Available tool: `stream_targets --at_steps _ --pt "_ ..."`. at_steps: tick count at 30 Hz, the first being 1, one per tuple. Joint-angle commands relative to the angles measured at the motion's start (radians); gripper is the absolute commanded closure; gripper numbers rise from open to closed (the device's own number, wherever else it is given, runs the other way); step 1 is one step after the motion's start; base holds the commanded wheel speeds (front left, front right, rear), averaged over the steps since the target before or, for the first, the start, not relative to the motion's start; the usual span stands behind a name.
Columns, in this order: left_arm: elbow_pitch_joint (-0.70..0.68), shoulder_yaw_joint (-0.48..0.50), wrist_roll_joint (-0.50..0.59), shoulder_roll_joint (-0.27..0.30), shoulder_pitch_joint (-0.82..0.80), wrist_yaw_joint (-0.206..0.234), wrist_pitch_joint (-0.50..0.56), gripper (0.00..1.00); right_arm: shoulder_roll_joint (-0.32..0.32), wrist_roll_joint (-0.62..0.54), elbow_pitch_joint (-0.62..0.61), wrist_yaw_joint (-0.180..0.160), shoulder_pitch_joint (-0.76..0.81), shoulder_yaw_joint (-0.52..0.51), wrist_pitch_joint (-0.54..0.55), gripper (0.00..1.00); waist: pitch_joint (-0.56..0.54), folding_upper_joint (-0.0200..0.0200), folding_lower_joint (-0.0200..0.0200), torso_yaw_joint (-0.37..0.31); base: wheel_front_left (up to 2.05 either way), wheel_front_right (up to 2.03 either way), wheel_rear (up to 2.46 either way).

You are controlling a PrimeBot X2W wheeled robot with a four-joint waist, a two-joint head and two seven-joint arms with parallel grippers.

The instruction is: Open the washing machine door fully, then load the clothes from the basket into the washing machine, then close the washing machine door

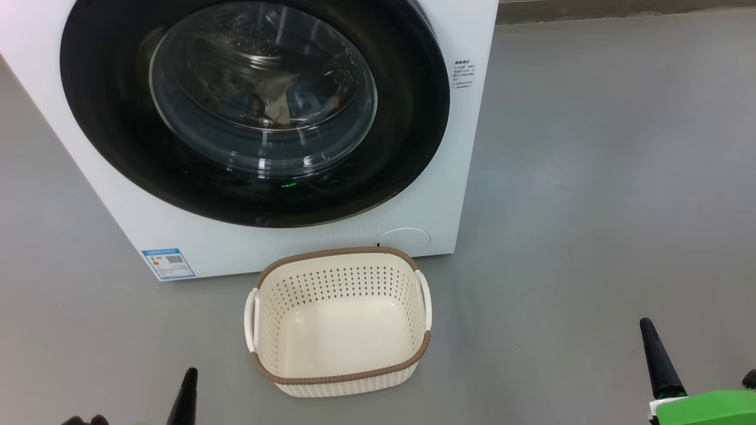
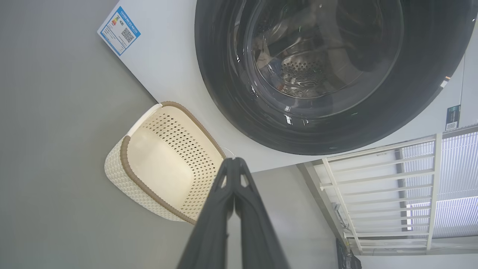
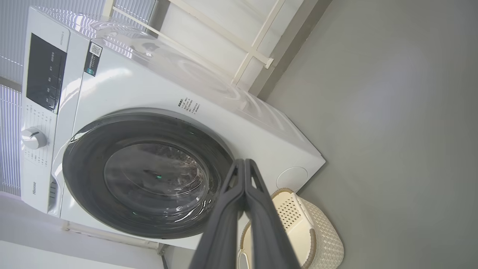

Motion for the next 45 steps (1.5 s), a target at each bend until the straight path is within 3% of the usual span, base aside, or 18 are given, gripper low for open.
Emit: stream_targets --at_steps 1,45 --pt "-0.014 0.032 -0.029 0.016 -0.049 -0.010 0.008 1.00 -0.005 0.035 -0.018 -0.004 -0.045 0.018 0.011 1.00 0.000 0.0000 -0.0001 0.001 0.00 0.00 0.00" --pt "0.037 0.140 -0.435 0.015 -0.137 -0.100 0.131 1.00 0.038 0.474 0.040 -0.006 -0.121 0.025 0.133 1.00 -0.007 0.0000 -0.0001 0.026 0.00 0.00 0.00"
